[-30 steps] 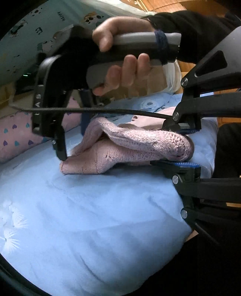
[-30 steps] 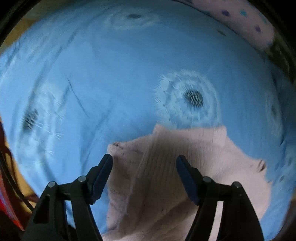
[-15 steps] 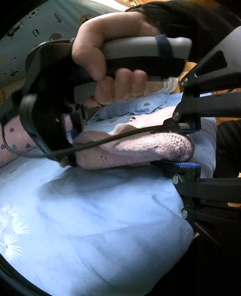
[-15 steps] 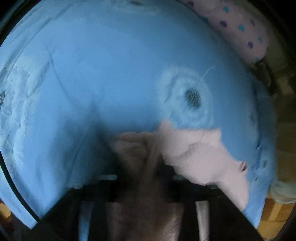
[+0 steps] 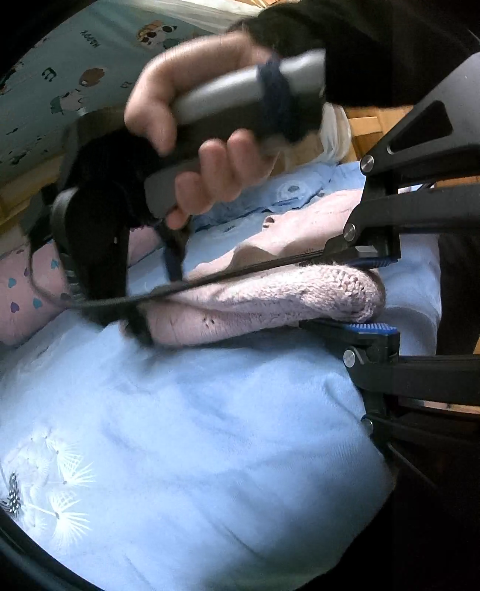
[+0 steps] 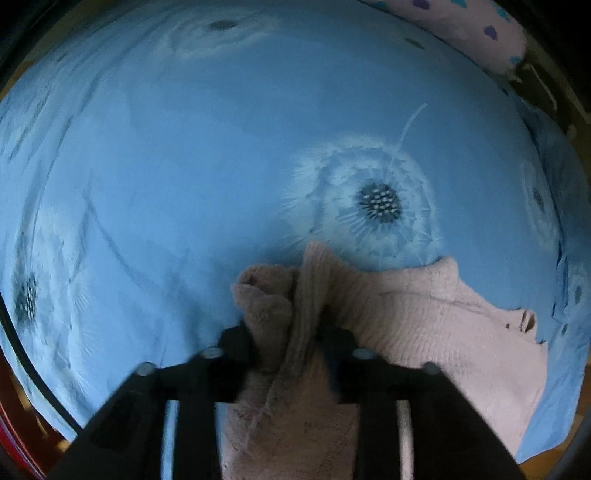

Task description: Fold small clothes

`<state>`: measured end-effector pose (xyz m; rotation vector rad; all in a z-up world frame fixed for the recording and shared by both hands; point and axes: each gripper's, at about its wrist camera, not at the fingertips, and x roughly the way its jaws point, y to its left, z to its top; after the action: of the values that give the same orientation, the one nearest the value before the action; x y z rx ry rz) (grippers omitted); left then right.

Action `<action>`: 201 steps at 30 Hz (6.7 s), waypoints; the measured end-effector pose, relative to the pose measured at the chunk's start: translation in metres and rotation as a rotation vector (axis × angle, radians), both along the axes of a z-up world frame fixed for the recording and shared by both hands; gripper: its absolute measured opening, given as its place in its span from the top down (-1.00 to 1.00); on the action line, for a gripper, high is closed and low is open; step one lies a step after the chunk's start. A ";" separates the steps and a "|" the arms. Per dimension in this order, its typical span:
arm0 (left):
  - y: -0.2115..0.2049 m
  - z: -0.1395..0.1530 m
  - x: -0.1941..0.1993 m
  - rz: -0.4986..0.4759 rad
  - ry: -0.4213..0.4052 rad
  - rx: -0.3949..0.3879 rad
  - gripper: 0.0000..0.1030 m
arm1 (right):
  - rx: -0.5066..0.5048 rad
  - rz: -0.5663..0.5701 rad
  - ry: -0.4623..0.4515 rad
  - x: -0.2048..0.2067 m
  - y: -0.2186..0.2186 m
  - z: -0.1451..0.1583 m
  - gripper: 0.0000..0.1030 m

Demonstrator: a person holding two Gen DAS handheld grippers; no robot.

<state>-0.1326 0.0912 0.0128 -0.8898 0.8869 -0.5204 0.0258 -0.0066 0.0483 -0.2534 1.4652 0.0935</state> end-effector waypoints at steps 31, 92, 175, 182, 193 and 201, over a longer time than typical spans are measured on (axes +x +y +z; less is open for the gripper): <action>-0.020 0.018 -0.002 -0.049 -0.036 0.045 0.97 | -0.352 0.072 -0.043 -0.043 0.052 -0.023 0.49; -0.246 0.130 -0.047 -0.403 -0.425 0.582 1.00 | 0.807 -0.245 -0.379 -0.130 -0.331 0.060 0.58; -0.246 0.115 -0.073 -0.320 -0.617 0.615 -0.08 | 0.644 -0.693 -0.595 -0.284 -0.504 0.004 -0.20; -0.232 0.062 -0.066 -0.412 -0.527 0.647 -0.08 | 0.613 -0.681 -0.652 -0.306 -0.470 0.003 -0.43; -0.241 0.053 -0.050 -0.441 -0.489 0.750 1.00 | 0.556 -0.806 -0.680 -0.306 -0.455 -0.009 0.79; -0.205 0.031 -0.025 -0.556 -0.276 0.482 1.00 | 0.579 -0.994 -0.563 -0.309 -0.482 -0.032 0.78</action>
<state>-0.1574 -0.1134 0.0441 -0.1159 0.9468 -0.8395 -0.2836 -0.4889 0.0168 0.8621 0.8179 -0.3353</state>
